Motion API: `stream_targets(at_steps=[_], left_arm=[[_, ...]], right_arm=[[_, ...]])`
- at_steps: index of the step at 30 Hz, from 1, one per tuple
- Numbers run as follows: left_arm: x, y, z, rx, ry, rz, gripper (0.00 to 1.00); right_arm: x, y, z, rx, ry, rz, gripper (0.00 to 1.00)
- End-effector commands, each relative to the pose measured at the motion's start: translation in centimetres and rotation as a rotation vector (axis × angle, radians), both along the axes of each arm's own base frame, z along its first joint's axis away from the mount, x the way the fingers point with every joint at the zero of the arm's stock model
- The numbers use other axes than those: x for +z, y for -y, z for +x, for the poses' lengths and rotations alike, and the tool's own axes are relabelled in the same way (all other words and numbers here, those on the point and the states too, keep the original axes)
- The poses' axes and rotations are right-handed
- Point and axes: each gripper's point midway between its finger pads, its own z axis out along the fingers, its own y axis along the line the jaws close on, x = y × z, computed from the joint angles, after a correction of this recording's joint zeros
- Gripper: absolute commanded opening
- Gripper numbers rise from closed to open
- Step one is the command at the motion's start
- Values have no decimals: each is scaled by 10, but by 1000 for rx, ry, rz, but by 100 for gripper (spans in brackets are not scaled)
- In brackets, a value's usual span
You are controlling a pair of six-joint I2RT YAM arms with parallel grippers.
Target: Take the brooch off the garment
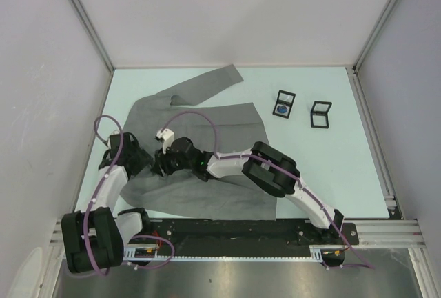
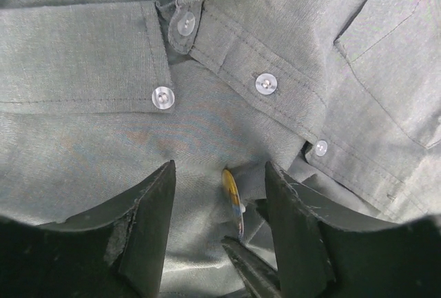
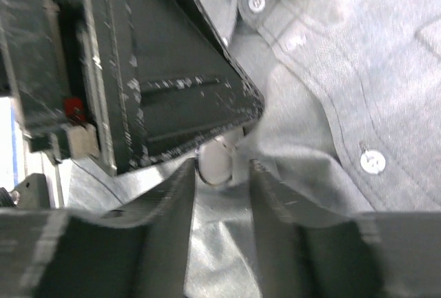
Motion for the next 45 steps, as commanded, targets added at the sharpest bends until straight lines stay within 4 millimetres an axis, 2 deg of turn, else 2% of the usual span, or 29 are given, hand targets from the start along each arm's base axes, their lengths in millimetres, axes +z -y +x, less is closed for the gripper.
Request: stream_targets(at_steps=[1, 10, 18, 21, 26, 28, 29, 31, 34, 38, 42, 45], left_arm=[[16, -4, 9, 27, 59, -9, 60], [26, -12, 11, 44, 77, 3, 64], [17, -16, 3, 92, 56, -8, 69], [16, -20, 3, 130, 61, -16, 77], [8, -23, 0, 183, 65, -24, 82], [2, -23, -5, 203, 51, -30, 84], [1, -24, -6, 214, 48, -33, 85], [-3, -27, -12, 237, 33, -28, 88], [-5, -31, -17, 266, 28, -28, 91], [-1, -32, -17, 259, 49, -20, 92], [11, -36, -16, 246, 64, 12, 93], [23, -37, -14, 231, 79, 28, 97]], right_arm=[[23, -13, 4, -1, 50, 43, 36], [21, -22, 0, 18, 51, 39, 31], [19, -19, 4, -12, 41, 19, 10], [16, -17, 5, -25, 4, 20, 0], [7, -13, 12, -59, -153, 54, 0], [7, -13, 7, -34, -221, 95, 0], [0, -11, 11, -47, -290, 107, 0], [3, -14, 8, -14, -342, 145, 0], [-7, -15, 5, 5, -440, 178, 0], [-6, -20, -3, 47, -533, 242, 0], [3, -24, -11, 110, -602, 312, 0], [7, -26, -15, 144, -611, 321, 0]])
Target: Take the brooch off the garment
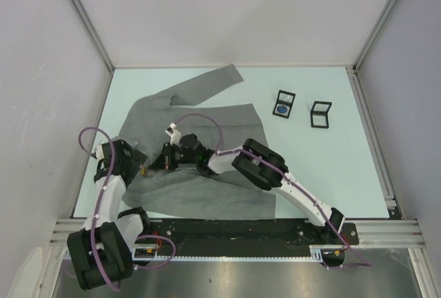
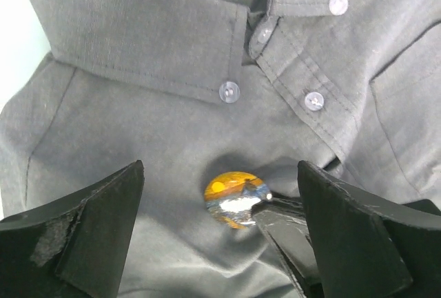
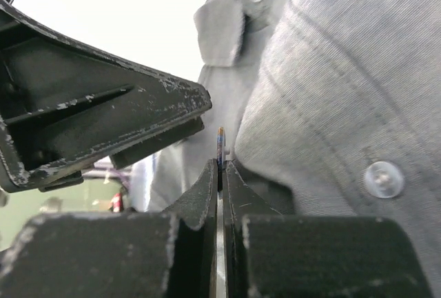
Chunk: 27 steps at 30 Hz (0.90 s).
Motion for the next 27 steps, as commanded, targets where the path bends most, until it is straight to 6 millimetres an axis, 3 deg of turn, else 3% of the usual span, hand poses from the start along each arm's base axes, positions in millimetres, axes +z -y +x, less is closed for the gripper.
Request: stream_targets(at_steps=[1, 12, 16, 18, 20, 21, 23, 24, 26, 27], left_arm=[[25, -10, 5, -3, 35, 52, 98], [61, -17, 9, -10, 84, 113, 98], [74, -17, 10, -29, 113, 134, 100], [86, -16, 13, -50, 148, 150, 100], [100, -9, 17, -83, 202, 133, 100], [104, -4, 19, -101, 221, 117, 100], [112, 8, 22, -136, 266, 72, 98], [117, 16, 24, -151, 295, 33, 98], [126, 37, 30, -225, 355, -45, 93], [130, 45, 33, -243, 380, -85, 92]], right_arm=[[17, -9, -22, 98, -34, 83, 0], [61, -10, -49, 244, 3, 216, 0], [79, -7, -50, 250, 33, 242, 0], [95, 0, -39, 227, 66, 247, 0], [91, 10, -19, 171, 73, 185, 0], [109, 16, -12, 151, 144, 186, 0], [94, 31, 5, 92, 160, 77, 0], [115, 43, 21, 58, 265, 69, 0], [97, 66, 37, -6, 282, -64, 0], [113, 82, 53, -39, 341, -74, 0]])
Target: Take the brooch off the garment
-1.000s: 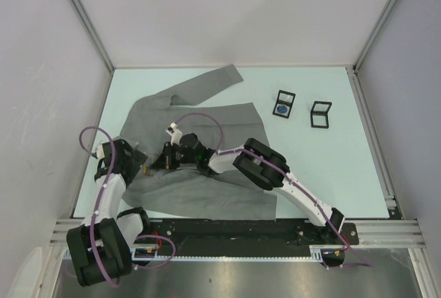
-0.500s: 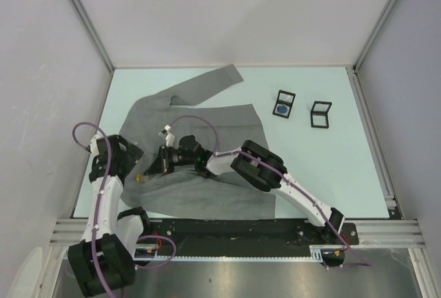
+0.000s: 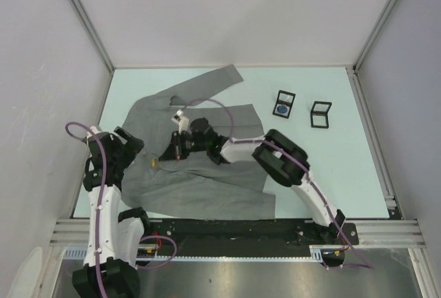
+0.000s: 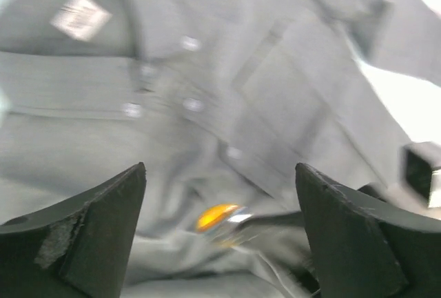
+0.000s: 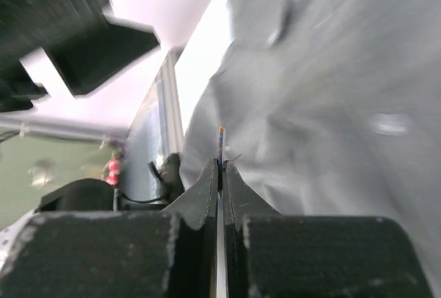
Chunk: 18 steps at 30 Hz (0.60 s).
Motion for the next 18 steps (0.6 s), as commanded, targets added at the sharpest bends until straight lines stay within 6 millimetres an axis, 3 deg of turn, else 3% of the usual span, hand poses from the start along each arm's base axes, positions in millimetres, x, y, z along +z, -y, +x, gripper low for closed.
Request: stream_targets(at_steps=[1, 3, 4, 5, 8, 9, 10, 11, 12, 14, 15, 16, 18], left_arm=[[42, 46, 21, -193, 182, -160, 88], [46, 81, 24, -335, 217, -295, 85], [51, 91, 29, -383, 252, -315, 83], [54, 103, 29, -438, 255, -343, 83], [61, 138, 30, -576, 258, -321, 84], [63, 161, 23, -664, 259, -330, 84], [64, 172, 24, -709, 271, -342, 84], [66, 181, 22, -746, 274, -360, 85], [68, 198, 12, -821, 266, -417, 85], [69, 213, 6, -892, 285, -485, 86], [80, 225, 0, -984, 341, -516, 86], [70, 229, -7, -1012, 335, -542, 86], [70, 235, -14, -1067, 360, -573, 86]], right_arm=[[63, 59, 61, -163, 272, -85, 0], [50, 91, 72, -200, 279, -161, 0], [66, 106, 74, -216, 346, -185, 0], [56, 120, 73, -224, 360, -239, 0], [69, 161, 83, -309, 540, -390, 0], [61, 175, 81, -329, 562, -446, 0], [77, 196, 88, -406, 626, -492, 0], [79, 208, 89, -438, 645, -519, 0], [67, 225, 86, -455, 650, -570, 0], [84, 252, 88, -537, 724, -614, 0], [86, 263, 87, -558, 752, -636, 0], [77, 280, 85, -584, 774, -693, 0], [97, 290, 73, -590, 911, -685, 0]])
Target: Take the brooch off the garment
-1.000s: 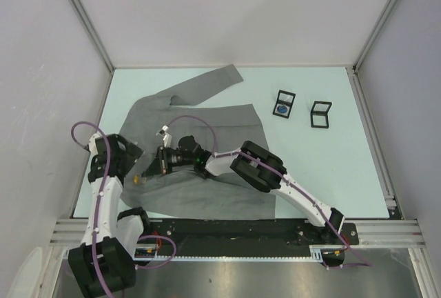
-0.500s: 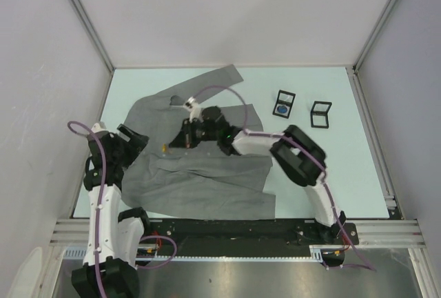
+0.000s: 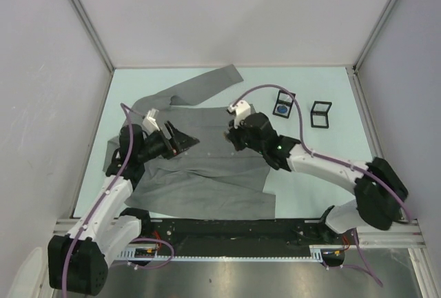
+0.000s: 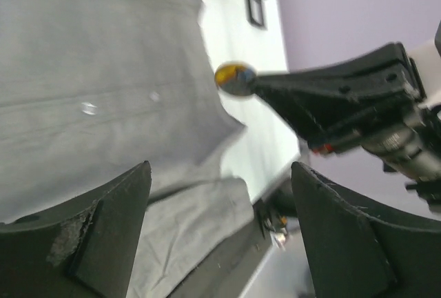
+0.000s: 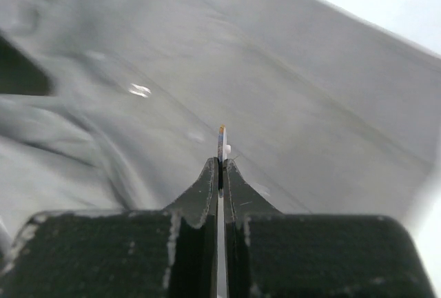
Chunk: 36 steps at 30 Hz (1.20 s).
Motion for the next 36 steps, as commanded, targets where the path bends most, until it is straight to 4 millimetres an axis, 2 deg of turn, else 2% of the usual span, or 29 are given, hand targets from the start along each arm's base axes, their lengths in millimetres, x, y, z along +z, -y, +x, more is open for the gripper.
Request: stream_targets(at_steps=[1, 2, 3, 4, 7, 11, 13, 15, 16, 22, 28, 36], left_arm=[[13, 27, -24, -206, 84, -139, 86], [12, 28, -25, -219, 86, -139, 86], [13, 29, -25, -232, 98, -146, 86], [13, 32, -30, -265, 94, -161, 86], [17, 40, -39, -337, 80, -207, 86], [11, 48, -47, -410, -9, -221, 83], [1, 50, -49, -422, -73, -223, 79], [1, 54, -52, -439, -94, -240, 77], [-3, 56, -54, -440, -118, -250, 77], [8, 71, -55, -414, -201, -368, 69], [21, 87, -62, -435, -288, -421, 62], [17, 90, -68, -430, -322, -408, 57]], right_arm=[[-2, 66, -7, -107, 259, -247, 0], [0, 64, -19, -60, 318, -263, 0], [21, 63, -24, -37, 431, -244, 0], [10, 75, -28, -68, 456, -288, 0], [14, 74, -39, -15, 520, -308, 0], [4, 73, -55, 86, 633, -420, 0], [4, 66, -68, 204, 725, -488, 0], [3, 65, -74, 231, 796, -500, 0], [9, 62, -79, 261, 854, -515, 0], [13, 46, -112, 461, 1020, -540, 0], [32, 40, -128, 494, 1166, -550, 0], [41, 30, -133, 492, 1235, -565, 0]])
